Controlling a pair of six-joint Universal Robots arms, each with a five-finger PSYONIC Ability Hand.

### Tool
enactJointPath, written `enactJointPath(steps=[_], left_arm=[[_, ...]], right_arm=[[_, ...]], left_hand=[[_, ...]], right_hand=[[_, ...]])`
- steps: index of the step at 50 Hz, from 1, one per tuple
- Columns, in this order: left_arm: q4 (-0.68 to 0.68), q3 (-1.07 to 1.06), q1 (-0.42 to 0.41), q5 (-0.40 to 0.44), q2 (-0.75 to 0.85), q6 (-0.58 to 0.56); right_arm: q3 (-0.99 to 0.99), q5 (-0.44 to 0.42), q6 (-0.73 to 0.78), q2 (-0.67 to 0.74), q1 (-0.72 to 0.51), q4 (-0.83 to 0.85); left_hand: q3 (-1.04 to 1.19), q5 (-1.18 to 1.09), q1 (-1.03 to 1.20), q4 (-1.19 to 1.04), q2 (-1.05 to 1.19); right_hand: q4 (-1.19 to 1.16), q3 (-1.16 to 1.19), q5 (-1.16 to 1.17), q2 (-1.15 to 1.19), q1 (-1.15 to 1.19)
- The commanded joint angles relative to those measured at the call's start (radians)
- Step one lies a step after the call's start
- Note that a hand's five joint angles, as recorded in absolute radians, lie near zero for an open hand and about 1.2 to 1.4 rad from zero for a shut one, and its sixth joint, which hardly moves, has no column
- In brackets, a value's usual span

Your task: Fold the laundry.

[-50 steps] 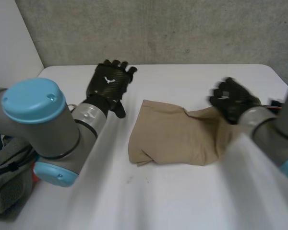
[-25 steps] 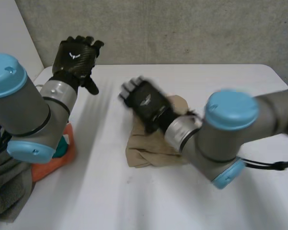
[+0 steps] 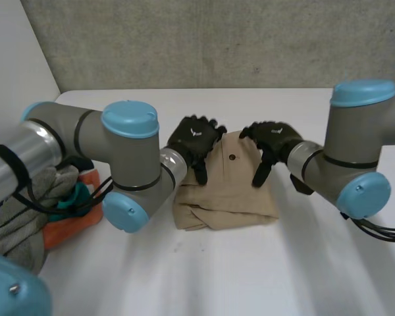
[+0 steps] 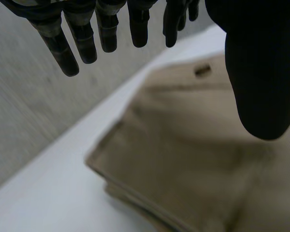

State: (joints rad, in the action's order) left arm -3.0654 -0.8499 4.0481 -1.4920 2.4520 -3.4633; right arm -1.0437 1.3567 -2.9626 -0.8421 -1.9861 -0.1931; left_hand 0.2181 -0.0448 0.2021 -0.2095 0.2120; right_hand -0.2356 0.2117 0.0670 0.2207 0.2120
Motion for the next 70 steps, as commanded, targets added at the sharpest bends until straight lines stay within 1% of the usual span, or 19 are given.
enactJointPath(steps=[1,8,15,18,24,29,30,33,34,37,38,39,44,54,61,62,66,67,70], left_arm=[[0.125,0.058,0.008,-0.059,0.054,-0.052],[0.182,0.068,0.011,-0.106,0.085,-0.154],[0.178,0.058,0.003,-0.119,0.055,-0.160],[0.174,0.049,0.000,-0.116,-0.011,-0.145],[0.088,-0.003,0.006,-0.099,-0.162,-0.077],[0.008,-0.092,0.025,0.025,-0.281,-0.040],[0.007,-0.119,0.037,0.098,-0.313,-0.037],[0.014,-0.172,0.061,0.238,-0.355,-0.034],[0.016,-0.211,0.078,0.334,-0.381,-0.033],[0.019,-0.273,0.115,0.473,-0.425,-0.030],[0.019,-0.285,0.121,0.493,-0.435,-0.030],[0.019,-0.296,0.127,0.507,-0.441,-0.027],[0.022,-0.327,0.129,0.519,-0.450,-0.022],[0.022,-0.339,0.129,0.518,-0.450,-0.020],[0.024,-0.344,0.130,0.518,-0.452,-0.022],[0.024,-0.345,0.130,0.518,-0.452,-0.022],[0.024,-0.351,0.132,0.518,-0.452,-0.025],[0.024,-0.353,0.132,0.518,-0.452,-0.025],[0.024,-0.354,0.134,0.518,-0.452,-0.025]], right_arm=[[0.036,0.015,0.102,0.095,-0.005,-0.028],[0.039,0.035,0.171,0.140,-0.008,-0.017],[0.030,0.035,0.160,0.112,-0.014,-0.006],[-0.004,0.038,0.117,0.025,-0.013,0.038],[-0.212,0.099,-0.107,-0.195,0.058,0.214],[-0.379,0.117,-0.231,-0.278,0.150,0.239],[-0.404,0.110,-0.239,-0.279,0.156,0.238],[-0.488,0.064,-0.245,-0.278,0.167,0.234],[-0.508,0.050,-0.243,-0.278,0.165,0.236],[-0.564,0.001,-0.250,-0.262,0.156,0.254],[-0.572,-0.013,-0.256,-0.256,0.155,0.261],[-0.575,-0.037,-0.262,-0.235,0.152,0.280],[-0.572,-0.051,-0.305,-0.169,0.106,0.337],[-0.486,-0.041,-0.339,-0.071,0.026,0.397],[-0.397,-0.002,-0.346,0.009,-0.005,0.396],[-0.388,0.001,-0.345,0.018,-0.008,0.396],[-0.345,0.007,-0.346,0.060,-0.014,0.396],[-0.332,0.008,-0.345,0.066,-0.014,0.399],[-0.309,0.016,-0.346,0.074,-0.014,0.402]], left_hand=[[-0.008,0.009,0.009,-0.001,-0.001],[-0.002,0.003,0.014,-0.007,0.004],[-0.013,0.015,0.003,0.005,-0.007],[-0.022,0.023,-0.006,0.014,-0.016],[-0.034,0.035,-0.018,0.025,-0.028],[-0.031,0.032,-0.015,0.022,-0.025],[-0.028,0.029,-0.012,0.019,-0.022],[-0.028,0.029,-0.012,0.019,-0.022],[-0.028,0.029,-0.012,0.019,-0.022],[-0.019,0.021,-0.003,0.011,-0.013],[-0.019,0.021,-0.003,0.011,-0.013],[-0.019,0.021,-0.003,0.011,-0.013],[-0.016,0.018,0.000,0.008,-0.010],[-0.013,0.015,0.003,0.005,-0.007],[-0.013,0.015,0.003,0.005,-0.007],[-0.013,0.015,0.003,0.005,-0.007],[-0.016,0.018,0.000,0.008,-0.010],[-0.016,0.018,0.000,0.008,-0.010],[-0.019,0.021,-0.003,0.011,-0.013]], right_hand=[[0.061,-0.037,-0.067,-0.046,-0.038],[0.061,-0.037,-0.067,-0.046,-0.038],[0.061,-0.037,-0.067,-0.046,-0.038],[0.061,-0.037,-0.067,-0.046,-0.038],[0.061,-0.037,-0.067,-0.046,-0.038],[0.061,-0.037,-0.067,-0.046,-0.038],[0.061,-0.037,-0.067,-0.046,-0.038],[0.061,-0.037,-0.067,-0.046,-0.038],[0.061,-0.037,-0.067,-0.046,-0.038],[0.061,-0.037,-0.067,-0.046,-0.038],[0.061,-0.037,-0.067,-0.046,-0.038],[0.061,-0.037,-0.067,-0.046,-0.038],[0.061,-0.037,-0.067,-0.046,-0.038],[0.061,-0.037,-0.067,-0.046,-0.038],[0.061,-0.037,-0.067,-0.046,-0.038],[0.025,-0.001,-0.031,-0.010,-0.001],[-0.450,0.474,0.444,0.465,0.474],[-0.722,0.745,0.716,0.736,0.745],[-1.128,1.152,1.122,1.143,1.152]])
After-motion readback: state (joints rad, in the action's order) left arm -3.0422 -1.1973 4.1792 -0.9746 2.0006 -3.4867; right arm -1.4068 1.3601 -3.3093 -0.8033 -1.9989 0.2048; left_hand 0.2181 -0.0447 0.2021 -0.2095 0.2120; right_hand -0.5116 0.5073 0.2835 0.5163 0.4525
